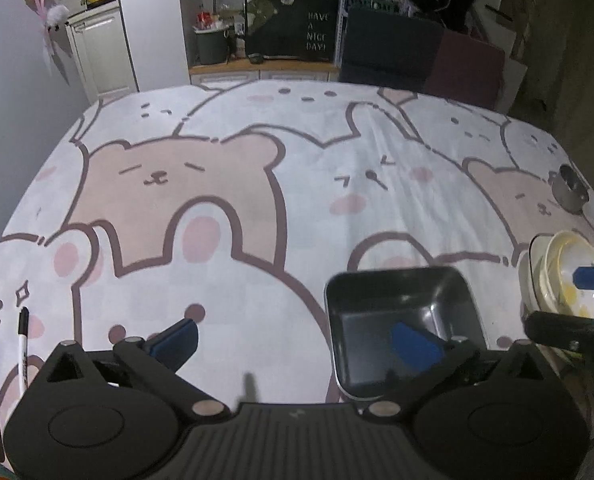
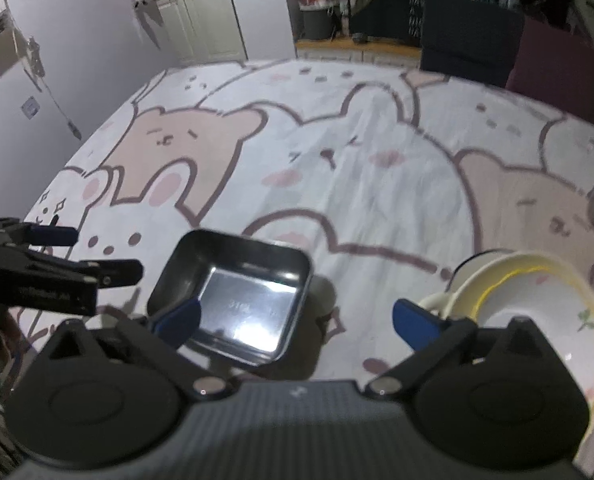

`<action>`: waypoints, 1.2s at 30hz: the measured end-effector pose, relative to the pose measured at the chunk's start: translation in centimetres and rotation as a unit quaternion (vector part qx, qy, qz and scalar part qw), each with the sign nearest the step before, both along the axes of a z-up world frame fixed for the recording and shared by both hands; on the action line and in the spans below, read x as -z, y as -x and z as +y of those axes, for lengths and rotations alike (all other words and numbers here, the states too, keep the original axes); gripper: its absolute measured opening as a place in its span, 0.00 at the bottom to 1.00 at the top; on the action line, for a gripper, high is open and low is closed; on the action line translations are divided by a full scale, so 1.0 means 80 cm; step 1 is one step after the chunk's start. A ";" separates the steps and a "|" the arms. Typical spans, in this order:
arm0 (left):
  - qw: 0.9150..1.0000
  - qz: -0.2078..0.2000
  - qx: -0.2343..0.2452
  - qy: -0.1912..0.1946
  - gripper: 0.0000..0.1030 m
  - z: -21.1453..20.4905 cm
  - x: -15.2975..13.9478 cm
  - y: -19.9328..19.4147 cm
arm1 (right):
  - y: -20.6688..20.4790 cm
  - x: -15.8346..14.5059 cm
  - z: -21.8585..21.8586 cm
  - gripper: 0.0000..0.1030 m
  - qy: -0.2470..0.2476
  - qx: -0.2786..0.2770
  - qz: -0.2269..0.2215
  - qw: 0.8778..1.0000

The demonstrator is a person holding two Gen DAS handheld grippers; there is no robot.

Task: Organize plates and bowls
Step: 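Open both grippers to release the steel tray, then move both tools to the round steel bowl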

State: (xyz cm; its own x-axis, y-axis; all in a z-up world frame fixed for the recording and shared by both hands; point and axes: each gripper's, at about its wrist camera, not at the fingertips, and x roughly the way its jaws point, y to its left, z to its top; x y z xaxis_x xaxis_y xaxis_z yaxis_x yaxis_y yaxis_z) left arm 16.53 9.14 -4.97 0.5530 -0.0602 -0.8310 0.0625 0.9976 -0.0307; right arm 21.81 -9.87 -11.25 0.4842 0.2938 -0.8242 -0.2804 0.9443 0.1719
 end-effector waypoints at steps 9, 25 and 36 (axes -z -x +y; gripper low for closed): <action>0.999 -0.044 0.023 0.016 1.00 -0.040 -0.038 -0.009 | 0.012 -0.034 -0.055 1.00 -0.005 0.034 -0.047 0.998; 0.987 -0.076 0.124 0.065 1.00 -0.213 -0.056 -0.067 | 0.008 -0.050 -0.237 1.00 0.012 0.173 -0.088 0.981; 0.983 -0.064 0.149 0.089 1.00 -0.321 -0.030 -0.107 | -0.022 -0.041 -0.370 1.00 0.035 0.235 -0.097 0.967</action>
State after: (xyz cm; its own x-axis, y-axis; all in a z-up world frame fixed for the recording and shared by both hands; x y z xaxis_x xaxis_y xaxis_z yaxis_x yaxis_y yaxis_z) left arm 25.06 -16.52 -2.60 0.5881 -0.3734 -0.7174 0.3653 0.9140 -0.1763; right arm 23.54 -39.46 -7.97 0.6974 -0.0494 -0.7150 0.1615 0.9828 0.0896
